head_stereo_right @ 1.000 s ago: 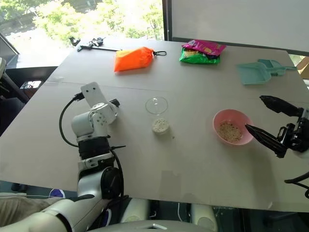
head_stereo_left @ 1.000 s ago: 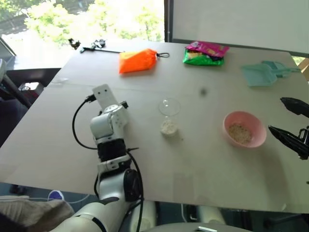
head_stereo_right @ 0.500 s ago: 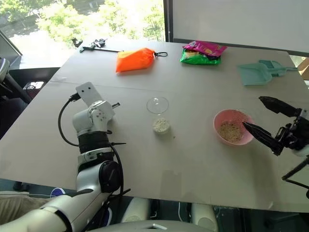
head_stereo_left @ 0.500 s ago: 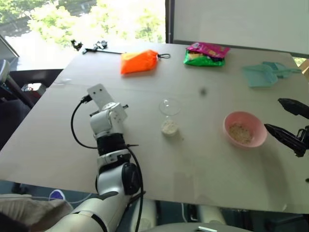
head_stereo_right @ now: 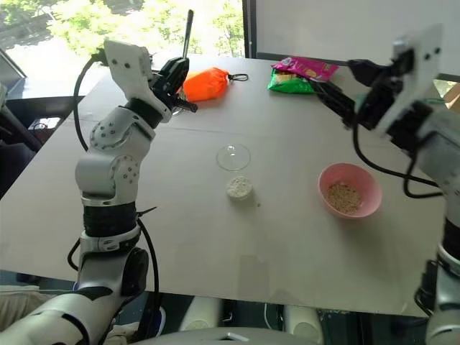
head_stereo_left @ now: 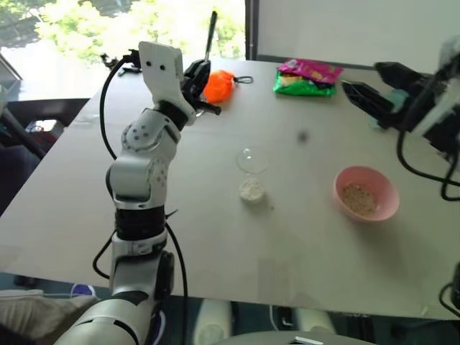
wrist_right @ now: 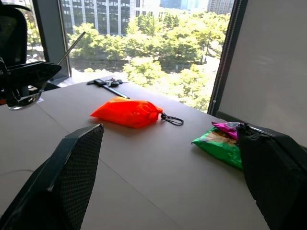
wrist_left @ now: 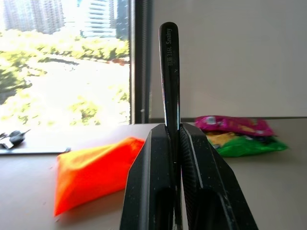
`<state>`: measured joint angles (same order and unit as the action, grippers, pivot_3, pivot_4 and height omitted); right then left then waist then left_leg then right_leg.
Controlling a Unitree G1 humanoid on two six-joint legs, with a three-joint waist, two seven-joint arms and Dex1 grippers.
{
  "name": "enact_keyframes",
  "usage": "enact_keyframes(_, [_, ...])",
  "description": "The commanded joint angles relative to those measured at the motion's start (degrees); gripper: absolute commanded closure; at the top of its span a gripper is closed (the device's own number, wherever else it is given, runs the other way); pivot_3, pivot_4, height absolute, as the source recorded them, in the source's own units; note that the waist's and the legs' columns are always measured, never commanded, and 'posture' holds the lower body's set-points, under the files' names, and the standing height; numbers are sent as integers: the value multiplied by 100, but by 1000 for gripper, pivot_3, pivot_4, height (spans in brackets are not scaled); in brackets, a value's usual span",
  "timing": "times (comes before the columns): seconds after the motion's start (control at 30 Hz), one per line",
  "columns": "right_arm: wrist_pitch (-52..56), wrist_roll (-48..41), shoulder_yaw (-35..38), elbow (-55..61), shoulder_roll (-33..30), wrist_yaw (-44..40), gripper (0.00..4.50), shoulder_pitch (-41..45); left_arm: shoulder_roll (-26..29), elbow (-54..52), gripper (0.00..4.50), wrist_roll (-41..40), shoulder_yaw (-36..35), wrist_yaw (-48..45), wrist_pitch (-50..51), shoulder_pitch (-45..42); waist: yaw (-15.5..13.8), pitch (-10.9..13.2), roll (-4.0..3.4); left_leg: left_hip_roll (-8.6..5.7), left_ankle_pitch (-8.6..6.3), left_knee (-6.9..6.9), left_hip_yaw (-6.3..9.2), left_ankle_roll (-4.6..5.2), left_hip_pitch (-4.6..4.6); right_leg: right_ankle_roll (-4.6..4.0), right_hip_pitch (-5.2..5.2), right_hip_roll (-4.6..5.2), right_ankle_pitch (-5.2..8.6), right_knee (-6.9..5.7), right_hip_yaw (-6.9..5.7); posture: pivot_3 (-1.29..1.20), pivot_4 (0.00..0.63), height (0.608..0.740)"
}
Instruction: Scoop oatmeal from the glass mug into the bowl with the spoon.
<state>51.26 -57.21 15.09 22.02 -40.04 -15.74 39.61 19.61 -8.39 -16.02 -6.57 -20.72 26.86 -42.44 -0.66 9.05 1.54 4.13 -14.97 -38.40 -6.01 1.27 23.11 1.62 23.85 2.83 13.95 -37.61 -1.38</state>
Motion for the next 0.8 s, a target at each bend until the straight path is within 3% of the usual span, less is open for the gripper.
enact_keyframes(0.03, [590, -373, -264, -372, 632, 836, 0, 785, 280, -230, 4380, -356, 225, -1088, -454, -20, 16, 0, -3, 0, 0, 0, -1, 0, 3, 0, 5, 0, 0, -4, 1, 0, 150, 740])
enact_keyframes(0.1, [749, -433, -235, -497, 842, 1017, 0, 976, 382, -142, 4380, -313, 306, -1288, -601, -68, -4, -2, -5, 3, 1, 0, 4, 1, 30, 0, 34, -3, 0, -8, -5, 0, 150, 740])
enact_keyframes(0.17, [889, -1086, -53, -1057, 1499, 1563, 0, 1442, 685, -107, 4380, -245, 526, -1986, -1061, -51, 7, -1, -4, 4, 1, -15, 16, 0, 82, 1, 75, -4, -1, -17, -16, 0, 150, 740])
enact_keyframes(0.27, [1267, -1481, -77, -1434, 1749, 1633, 873, 1894, 1017, -88, 4500, -272, 690, -2667, -1397, -14, 17, 3, -11, 3, 2, -20, -1, 1, 88, 3, 91, -1, -2, -25, -5, 0, 150, 740])
enact_keyframes(0.33, [1452, -1624, -117, -1467, 1724, 1551, 1797, 1997, 1111, -93, 4500, -335, 694, -2891, -1503, -3, -15, 3, -12, 3, 1, -16, 2, 1, 90, 3, 92, -1, -1, -23, -8, 0, 150, 740])
enact_keyframes(0.73, [1924, -2099, -276, -1733, 1656, 1194, 1797, 2194, 1292, 13, 4500, -142, 688, -3343, -2175, -11, 6, 3, -12, 6, 0, -16, 13, 3, 103, 3, 95, -5, -1, -16, -15, 0, 150, 740])
enact_keyframes(0.77, [1940, -2092, -283, -1746, 1644, 1170, 2349, 2198, 1285, 28, 4500, -130, 688, -3335, -2209, -14, 6, 3, -12, 6, 0, -16, 12, 3, 103, 3, 95, -4, -1, -16, -15, 0, 150, 740])
enact_keyframes(0.8, [1964, -2080, -294, -1751, 1627, 1132, 2623, 2202, 1281, 47, 4500, -120, 684, -3321, -2223, -32, 6, 3, -12, 6, 0, -16, 12, 3, 103, 3, 95, -4, -1, -16, -15, 0, 150, 740])
